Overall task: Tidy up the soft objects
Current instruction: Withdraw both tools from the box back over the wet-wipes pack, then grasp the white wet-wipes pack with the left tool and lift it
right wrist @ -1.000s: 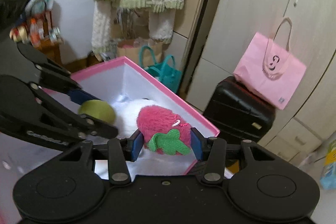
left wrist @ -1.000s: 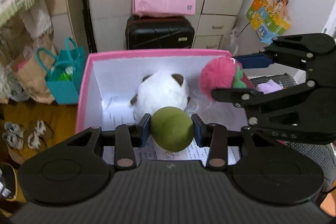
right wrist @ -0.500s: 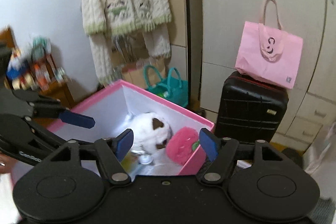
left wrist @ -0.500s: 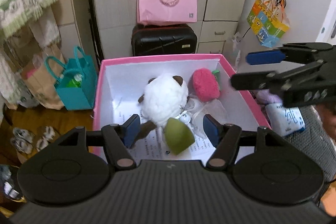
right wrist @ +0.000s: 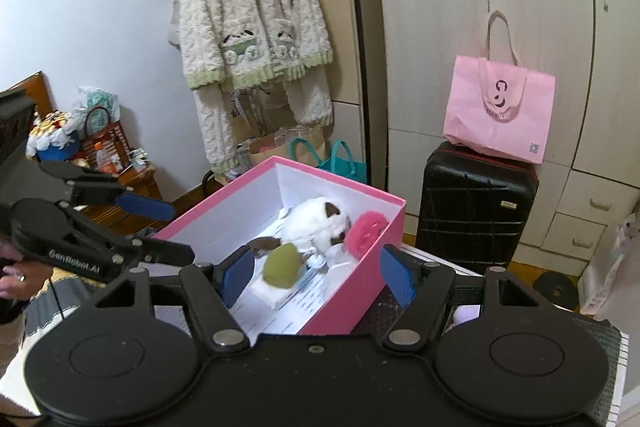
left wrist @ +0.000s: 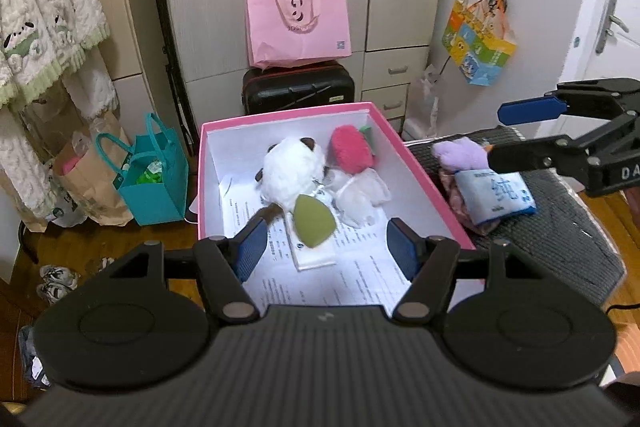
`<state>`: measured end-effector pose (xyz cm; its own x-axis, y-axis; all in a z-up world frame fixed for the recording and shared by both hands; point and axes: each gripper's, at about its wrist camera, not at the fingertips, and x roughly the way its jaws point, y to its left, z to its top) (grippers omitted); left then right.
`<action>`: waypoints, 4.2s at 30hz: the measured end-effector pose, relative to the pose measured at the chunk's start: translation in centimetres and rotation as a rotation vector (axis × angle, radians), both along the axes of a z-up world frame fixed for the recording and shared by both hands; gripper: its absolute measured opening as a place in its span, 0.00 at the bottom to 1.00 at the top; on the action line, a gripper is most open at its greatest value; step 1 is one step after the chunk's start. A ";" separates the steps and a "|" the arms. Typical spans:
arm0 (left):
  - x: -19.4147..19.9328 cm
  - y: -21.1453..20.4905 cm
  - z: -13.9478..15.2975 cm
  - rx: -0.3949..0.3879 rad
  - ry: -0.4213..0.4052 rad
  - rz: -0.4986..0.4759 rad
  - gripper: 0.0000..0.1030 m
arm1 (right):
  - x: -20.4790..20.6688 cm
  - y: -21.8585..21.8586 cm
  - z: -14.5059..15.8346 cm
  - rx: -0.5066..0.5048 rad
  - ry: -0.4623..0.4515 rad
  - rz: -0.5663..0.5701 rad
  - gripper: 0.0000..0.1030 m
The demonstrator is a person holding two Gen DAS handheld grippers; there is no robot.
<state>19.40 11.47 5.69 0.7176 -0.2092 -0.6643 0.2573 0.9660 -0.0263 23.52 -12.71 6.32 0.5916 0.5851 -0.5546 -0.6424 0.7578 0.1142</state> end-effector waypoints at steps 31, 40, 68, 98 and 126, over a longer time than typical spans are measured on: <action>-8.4 -11.0 1.2 0.011 0.108 -0.323 0.66 | -12.6 -9.7 -1.8 -0.028 -0.065 -0.057 0.74; -6.6 -16.1 -0.9 -0.065 0.062 -0.374 0.67 | -11.6 -13.7 -6.1 0.023 -0.021 -0.132 0.74; 5.8 -22.9 -11.6 -0.070 -0.054 0.035 0.64 | 1.0 -14.1 -16.0 -0.132 -0.012 -0.237 0.74; 7.0 -21.9 -13.1 -0.154 -0.016 0.060 0.54 | 1.3 -15.0 -17.0 -0.088 0.025 -0.269 0.44; 2.4 -22.3 -11.8 -0.149 0.059 -0.096 0.36 | -3.1 -12.9 -15.2 -0.165 0.002 -0.256 0.58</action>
